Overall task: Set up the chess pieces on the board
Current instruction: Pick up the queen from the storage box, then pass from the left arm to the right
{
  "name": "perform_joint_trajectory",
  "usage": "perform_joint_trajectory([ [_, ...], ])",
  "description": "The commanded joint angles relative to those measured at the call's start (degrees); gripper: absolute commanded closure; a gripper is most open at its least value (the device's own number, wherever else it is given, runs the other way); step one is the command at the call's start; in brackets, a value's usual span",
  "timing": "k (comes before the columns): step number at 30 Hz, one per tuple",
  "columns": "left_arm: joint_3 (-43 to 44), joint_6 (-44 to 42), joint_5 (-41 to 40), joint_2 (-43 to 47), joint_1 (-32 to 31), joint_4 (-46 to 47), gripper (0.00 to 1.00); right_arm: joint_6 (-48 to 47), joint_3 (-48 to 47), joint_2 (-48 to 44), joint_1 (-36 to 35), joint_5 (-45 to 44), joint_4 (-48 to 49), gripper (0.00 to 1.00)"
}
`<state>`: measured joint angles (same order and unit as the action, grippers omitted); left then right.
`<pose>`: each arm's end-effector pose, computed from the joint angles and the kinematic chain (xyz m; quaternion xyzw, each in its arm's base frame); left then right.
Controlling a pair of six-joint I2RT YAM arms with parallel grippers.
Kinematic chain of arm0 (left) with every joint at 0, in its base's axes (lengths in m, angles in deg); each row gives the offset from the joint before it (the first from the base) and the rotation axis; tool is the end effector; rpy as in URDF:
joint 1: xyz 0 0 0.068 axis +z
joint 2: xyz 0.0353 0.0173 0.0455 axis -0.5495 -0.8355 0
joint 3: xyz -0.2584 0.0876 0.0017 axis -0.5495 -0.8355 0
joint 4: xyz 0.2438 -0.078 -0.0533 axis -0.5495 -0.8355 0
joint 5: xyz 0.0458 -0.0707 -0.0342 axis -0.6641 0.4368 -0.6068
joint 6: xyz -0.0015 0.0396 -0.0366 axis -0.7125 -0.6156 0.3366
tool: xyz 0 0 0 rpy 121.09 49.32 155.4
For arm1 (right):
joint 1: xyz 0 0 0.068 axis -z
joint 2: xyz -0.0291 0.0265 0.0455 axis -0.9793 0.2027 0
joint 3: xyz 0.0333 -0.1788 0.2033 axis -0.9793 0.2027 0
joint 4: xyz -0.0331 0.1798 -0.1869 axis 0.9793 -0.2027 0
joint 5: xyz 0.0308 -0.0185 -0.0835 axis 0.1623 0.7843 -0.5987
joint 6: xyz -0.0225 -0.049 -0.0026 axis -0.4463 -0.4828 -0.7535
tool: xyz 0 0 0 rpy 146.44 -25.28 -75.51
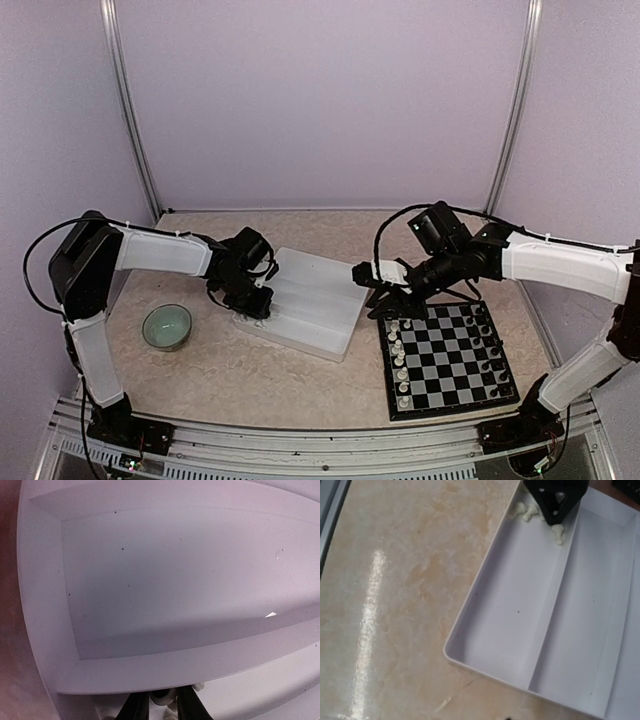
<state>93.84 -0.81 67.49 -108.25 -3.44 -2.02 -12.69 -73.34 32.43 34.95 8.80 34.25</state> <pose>0.2946 -0.2222 0.1484 0.2089 0.9607 -0.0959 0.1558 0.2084 0.2202 0.2625 -0.6569 0.6423 0.2486 0.3068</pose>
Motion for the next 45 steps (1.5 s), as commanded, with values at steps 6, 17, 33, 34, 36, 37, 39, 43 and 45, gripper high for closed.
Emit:
perform_joint_trajectory([
  [6, -1.7, -0.6, 1.2, 2.7, 0.3, 0.7, 0.86, 1.6, -3.1, 2.9, 0.0, 3.4, -0.9, 0.79],
  [17, -4.1, 4.5, 3.2, 10.0, 0.7, 3.7, 0.88, 5.5, -8.0, 8.0, 0.0, 5.4, 0.6, 0.81],
  [33, -19.0, 44.6, 6.2, 27.1, 0.4, 43.7, 0.87, 20.2, -22.3, 18.5, -4.8, -10.7, 15.1, 0.77],
  [34, -19.1, 45.4, 6.5, 26.9, 0.4, 44.7, 0.87, 20.3, -23.2, 19.5, -5.2, -10.4, 15.4, 0.76],
  [36, -18.8, 46.9, 8.1, 26.2, 0.3, 46.6, 0.88, 21.1, -25.6, 21.1, -5.9, -10.0, 15.9, 0.74],
  [37, -18.7, 47.5, 8.9, 25.5, 0.3, 47.2, 0.87, 21.2, -26.7, 21.9, -6.3, -9.8, 15.8, 0.73],
  [39, -18.7, 48.5, 9.8, 24.9, 0.0, 48.4, 0.87, 21.5, -28.7, 23.3, -7.1, -10.2, 15.7, 0.73],
  [43, -18.4, 48.9, 10.4, 24.3, -0.8, 49.1, 0.87, 23.1, -31.9, 25.8, -8.0, -11.6, 15.4, 0.7],
  [45, -18.4, 49.3, 10.7, 24.2, -0.9, 49.4, 0.87, 23.8, -33.0, 26.8, -8.4, -11.8, 15.2, 0.7],
])
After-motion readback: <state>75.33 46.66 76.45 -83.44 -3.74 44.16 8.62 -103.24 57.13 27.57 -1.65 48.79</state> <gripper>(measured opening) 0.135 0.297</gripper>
